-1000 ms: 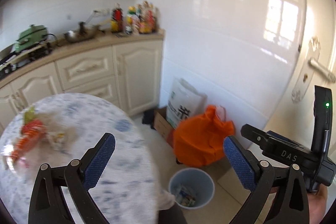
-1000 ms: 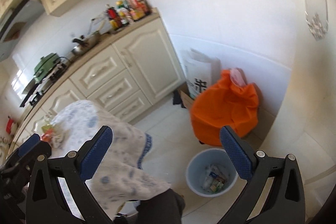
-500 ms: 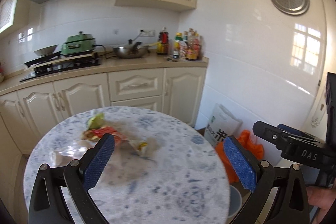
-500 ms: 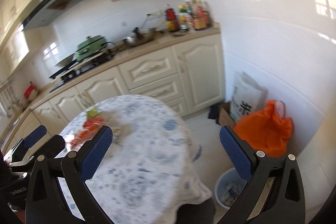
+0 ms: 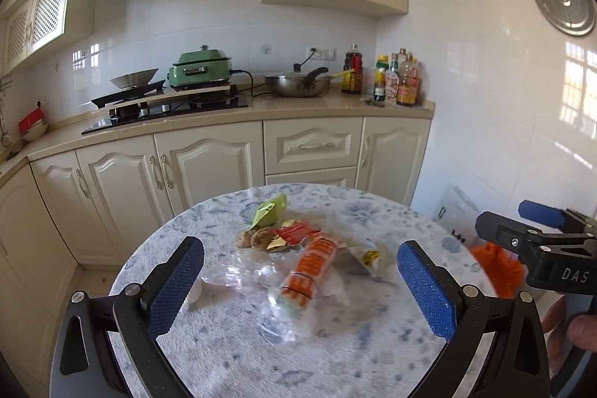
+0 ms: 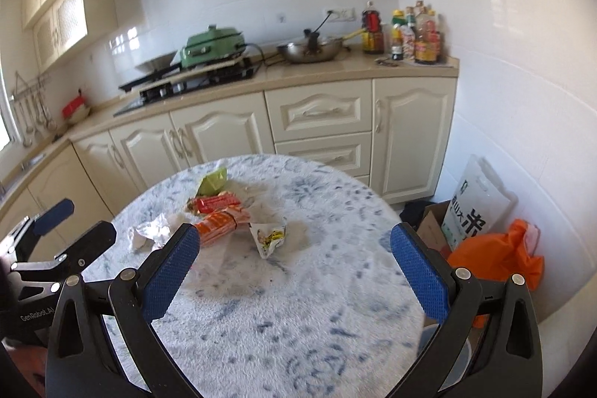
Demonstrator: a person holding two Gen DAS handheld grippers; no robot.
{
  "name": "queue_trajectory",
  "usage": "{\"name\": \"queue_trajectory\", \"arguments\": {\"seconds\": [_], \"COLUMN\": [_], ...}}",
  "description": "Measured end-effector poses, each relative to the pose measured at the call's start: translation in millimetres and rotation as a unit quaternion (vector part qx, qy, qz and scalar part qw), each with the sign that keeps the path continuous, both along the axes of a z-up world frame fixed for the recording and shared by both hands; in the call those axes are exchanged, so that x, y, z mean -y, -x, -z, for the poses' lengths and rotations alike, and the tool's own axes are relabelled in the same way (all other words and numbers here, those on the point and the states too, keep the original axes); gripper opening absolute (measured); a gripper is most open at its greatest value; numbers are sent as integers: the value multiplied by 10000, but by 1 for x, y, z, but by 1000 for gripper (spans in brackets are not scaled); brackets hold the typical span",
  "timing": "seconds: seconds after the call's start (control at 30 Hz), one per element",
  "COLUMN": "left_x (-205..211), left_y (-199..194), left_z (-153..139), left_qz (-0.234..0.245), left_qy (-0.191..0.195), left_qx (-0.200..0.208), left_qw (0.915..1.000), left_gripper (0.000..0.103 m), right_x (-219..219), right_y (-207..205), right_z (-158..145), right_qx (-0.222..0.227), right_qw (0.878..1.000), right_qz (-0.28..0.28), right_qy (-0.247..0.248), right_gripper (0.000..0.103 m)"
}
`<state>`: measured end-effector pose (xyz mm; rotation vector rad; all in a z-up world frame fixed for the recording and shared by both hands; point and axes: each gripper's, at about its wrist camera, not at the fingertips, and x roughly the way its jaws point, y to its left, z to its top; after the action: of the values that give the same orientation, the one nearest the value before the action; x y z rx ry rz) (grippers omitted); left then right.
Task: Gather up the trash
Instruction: 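Move both open grippers back over the remaining trash on the table, then grasp the orange-striped bread bag with the left gripper while the right grasps the white wrapper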
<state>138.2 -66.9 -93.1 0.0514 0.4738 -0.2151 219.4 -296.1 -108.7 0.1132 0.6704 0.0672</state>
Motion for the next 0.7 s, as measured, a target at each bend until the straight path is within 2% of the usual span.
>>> {"name": "queue_trajectory", "arguments": {"seconds": [0.2, 0.3, 0.43, 0.5, 0.63, 0.7], "left_x": [18, 33, 48, 53, 56, 60], "left_y": [-71, -104, -140, -157, -188, -199], "left_z": [15, 28, 46, 56, 75, 84], "left_qz": [285, 448, 650, 728, 965, 1020], "left_qy": [-573, -954, -1256, -1368, -1298, -1410], "left_qx": [-245, -378, -638, -826, -1312, -1448], "left_qw": [9976, 9937, 9879, 9845, 9781, 9740], "left_gripper": [102, 101, 98, 83, 64, 47], "right_x": [0, 3, 8, 10, 11, 9], "right_y": [-37, -53, -71, -78, -89, -93], "right_z": [36, 54, 73, 82, 96, 101], "right_qx": [-391, -564, -754, -837, -985, -1044], "right_qw": [9992, 9984, 9971, 9965, 9951, 9944], "right_qz": [-28, -14, -11, -29, -81, -121], "right_qy": [-24, -25, -58, -84, -103, -102], "right_gripper": [103, 103, 103, 103, 103, 103]}}
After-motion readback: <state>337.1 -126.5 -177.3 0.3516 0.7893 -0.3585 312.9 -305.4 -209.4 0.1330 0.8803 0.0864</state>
